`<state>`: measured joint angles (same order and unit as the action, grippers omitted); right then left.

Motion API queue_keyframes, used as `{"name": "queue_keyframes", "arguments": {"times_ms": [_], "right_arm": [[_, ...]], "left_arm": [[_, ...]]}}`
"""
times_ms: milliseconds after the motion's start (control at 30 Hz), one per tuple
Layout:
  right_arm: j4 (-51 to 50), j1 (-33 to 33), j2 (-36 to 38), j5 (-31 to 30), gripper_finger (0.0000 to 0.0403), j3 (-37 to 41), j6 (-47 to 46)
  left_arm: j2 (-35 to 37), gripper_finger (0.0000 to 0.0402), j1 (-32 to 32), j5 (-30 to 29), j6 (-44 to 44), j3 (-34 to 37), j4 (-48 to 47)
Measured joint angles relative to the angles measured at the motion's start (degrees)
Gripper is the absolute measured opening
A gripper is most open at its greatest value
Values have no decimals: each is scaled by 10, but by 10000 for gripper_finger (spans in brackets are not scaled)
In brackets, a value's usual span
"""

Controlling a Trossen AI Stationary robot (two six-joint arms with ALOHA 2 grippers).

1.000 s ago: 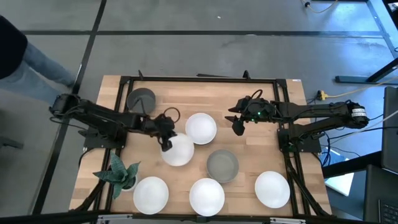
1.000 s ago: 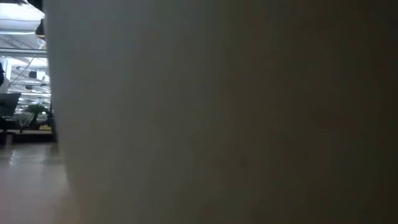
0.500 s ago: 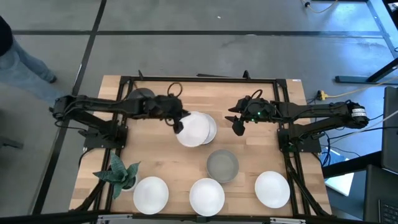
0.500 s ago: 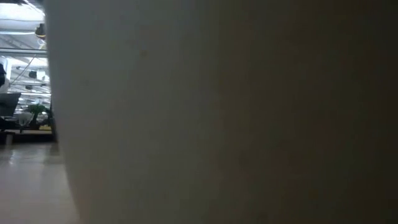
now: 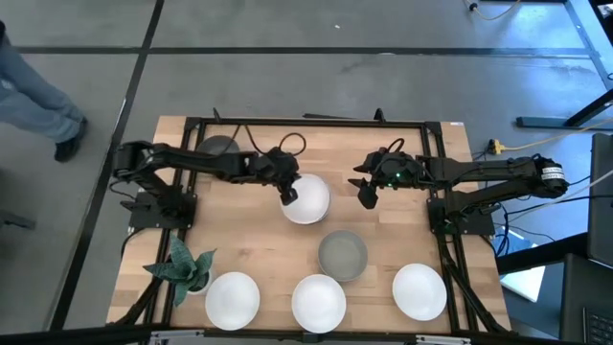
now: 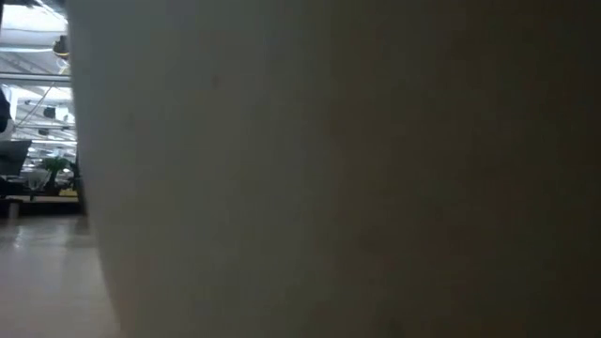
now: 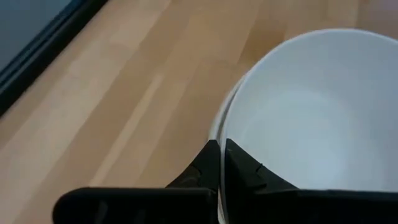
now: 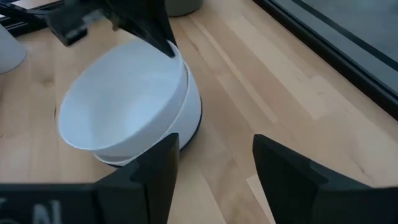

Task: Nest bowls inside each other
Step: Stack the white bowl on top of the white bowl

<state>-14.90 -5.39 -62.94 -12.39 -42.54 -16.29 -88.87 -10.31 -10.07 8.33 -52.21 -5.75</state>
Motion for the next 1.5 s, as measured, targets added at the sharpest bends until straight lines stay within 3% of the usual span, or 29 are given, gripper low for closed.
{"name": "queue_keyframes", "arguments": {"times_ms": [167, 367, 700, 1000, 1133, 1333, 1500], "right_arm": [[0, 0, 0, 0, 206, 0, -1], [-1, 0, 0, 0, 206, 0, -1], [-7, 0, 0, -1, 206, 0, 0], [-8, 0, 16, -1, 206, 0, 3], [-16, 0, 27, 0, 206, 0, 3], [-120, 0, 61, 51, 206, 0, -31], [-178, 17, 74, 130, 206, 0, -74]], "left_arm": [[-28, 0, -12, 11, 0, 0, 16], [-37, 11, -26, 76, 5, 0, 2], [-31, 69, -23, 81, -12, 0, 6], [-31, 161, -22, 96, -14, -18, 9], [-26, 171, -22, 96, -33, -36, 13], [4, 172, -7, 117, -64, -43, 21], [13, 170, 20, 118, -60, -43, 0]]}}
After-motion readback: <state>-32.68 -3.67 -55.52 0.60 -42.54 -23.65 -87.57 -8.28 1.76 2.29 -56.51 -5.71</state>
